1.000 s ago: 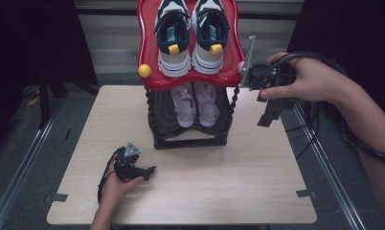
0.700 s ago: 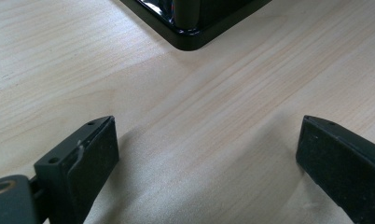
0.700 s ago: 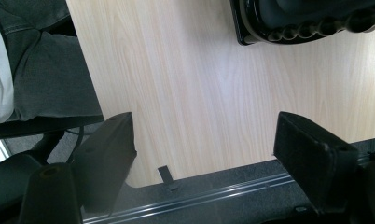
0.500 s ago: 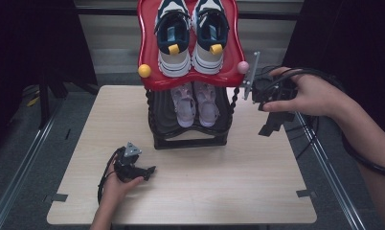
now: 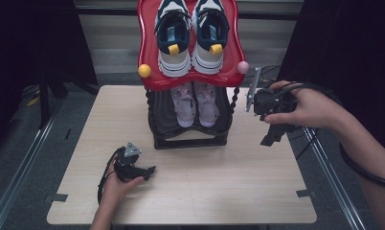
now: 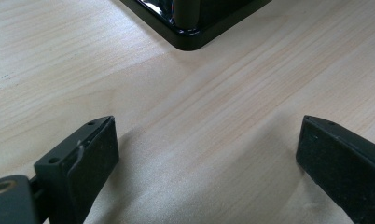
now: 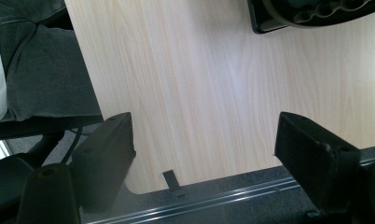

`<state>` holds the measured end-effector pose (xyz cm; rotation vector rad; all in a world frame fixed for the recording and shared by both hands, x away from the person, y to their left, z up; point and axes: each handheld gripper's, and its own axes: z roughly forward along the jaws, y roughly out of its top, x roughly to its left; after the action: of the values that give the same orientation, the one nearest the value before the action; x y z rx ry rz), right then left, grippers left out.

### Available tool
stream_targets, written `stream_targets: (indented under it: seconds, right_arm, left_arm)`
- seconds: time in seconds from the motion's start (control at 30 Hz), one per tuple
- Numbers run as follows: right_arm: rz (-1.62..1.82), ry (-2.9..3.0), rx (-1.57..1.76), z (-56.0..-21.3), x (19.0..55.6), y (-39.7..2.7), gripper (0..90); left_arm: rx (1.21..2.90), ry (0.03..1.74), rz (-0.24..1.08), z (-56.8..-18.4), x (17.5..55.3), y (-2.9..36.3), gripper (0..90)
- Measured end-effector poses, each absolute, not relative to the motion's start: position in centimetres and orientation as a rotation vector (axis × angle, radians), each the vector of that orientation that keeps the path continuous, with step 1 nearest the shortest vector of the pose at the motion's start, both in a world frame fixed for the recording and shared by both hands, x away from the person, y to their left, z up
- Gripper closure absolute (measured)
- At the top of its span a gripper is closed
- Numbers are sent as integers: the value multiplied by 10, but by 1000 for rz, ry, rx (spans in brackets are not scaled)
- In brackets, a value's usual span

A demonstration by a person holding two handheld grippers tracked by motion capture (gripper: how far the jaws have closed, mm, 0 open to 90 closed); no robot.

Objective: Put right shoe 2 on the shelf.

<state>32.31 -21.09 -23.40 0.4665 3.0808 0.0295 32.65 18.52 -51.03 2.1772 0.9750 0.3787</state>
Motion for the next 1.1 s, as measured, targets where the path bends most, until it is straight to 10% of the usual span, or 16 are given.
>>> stream_targets:
  seconds: [1.1]
  right_arm:
    - [85, 3120, 489, -305, 319, -226, 189]
  left_arm:
    - [2179, 977, 381, -510, 326, 185, 53]
